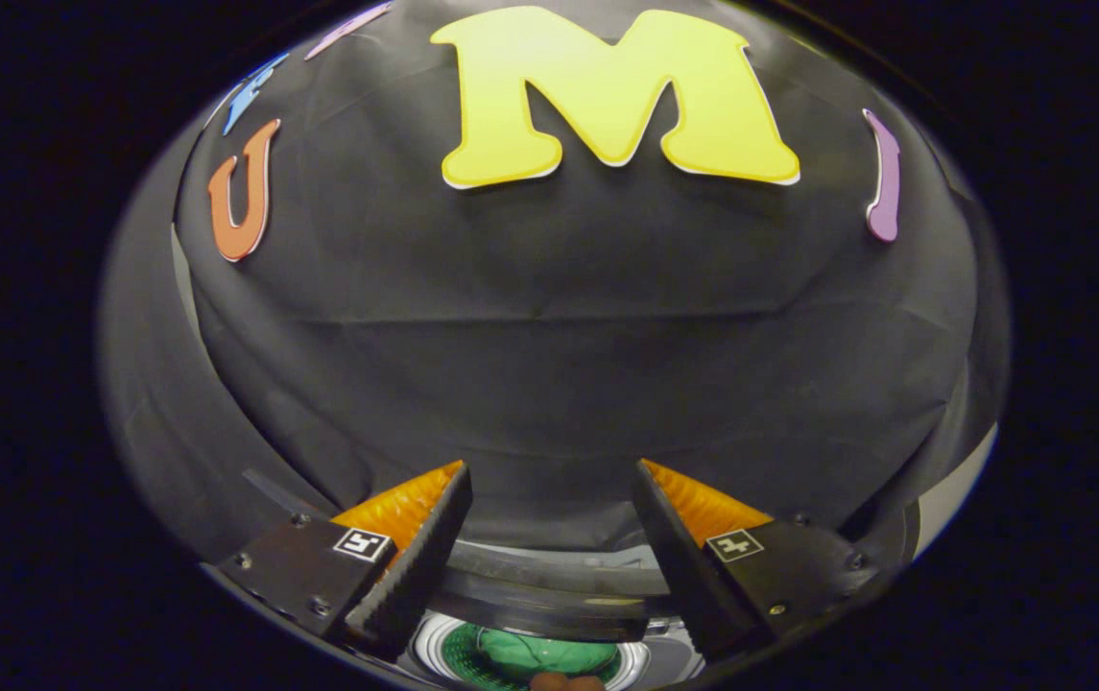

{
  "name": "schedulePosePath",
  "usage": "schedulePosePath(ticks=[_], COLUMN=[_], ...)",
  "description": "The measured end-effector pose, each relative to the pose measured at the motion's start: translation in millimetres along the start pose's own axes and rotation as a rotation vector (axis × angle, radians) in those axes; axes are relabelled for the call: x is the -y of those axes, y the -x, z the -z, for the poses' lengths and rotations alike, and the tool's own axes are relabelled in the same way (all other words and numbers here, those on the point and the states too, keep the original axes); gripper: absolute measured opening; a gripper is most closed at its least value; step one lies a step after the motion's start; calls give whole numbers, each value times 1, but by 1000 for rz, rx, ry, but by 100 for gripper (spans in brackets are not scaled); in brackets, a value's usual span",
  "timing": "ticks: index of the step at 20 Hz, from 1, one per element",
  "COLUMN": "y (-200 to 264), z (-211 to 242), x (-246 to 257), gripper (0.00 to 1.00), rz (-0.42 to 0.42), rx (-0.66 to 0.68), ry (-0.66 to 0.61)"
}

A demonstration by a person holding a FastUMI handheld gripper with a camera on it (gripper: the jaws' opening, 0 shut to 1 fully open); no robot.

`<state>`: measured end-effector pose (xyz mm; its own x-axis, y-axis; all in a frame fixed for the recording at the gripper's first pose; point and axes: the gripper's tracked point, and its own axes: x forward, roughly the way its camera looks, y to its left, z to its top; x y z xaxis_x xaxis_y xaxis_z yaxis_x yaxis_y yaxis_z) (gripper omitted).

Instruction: Put the clothes into the washing machine and then close the washing machine lid.

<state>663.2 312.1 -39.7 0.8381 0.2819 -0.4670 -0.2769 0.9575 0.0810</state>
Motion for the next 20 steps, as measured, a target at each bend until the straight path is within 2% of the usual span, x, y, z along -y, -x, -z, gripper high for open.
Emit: schedulePosePath(ticks=[20], y=[5], z=[-7], x=[-3], gripper=[100], rz=[-24], rx=[200], ry=[54])
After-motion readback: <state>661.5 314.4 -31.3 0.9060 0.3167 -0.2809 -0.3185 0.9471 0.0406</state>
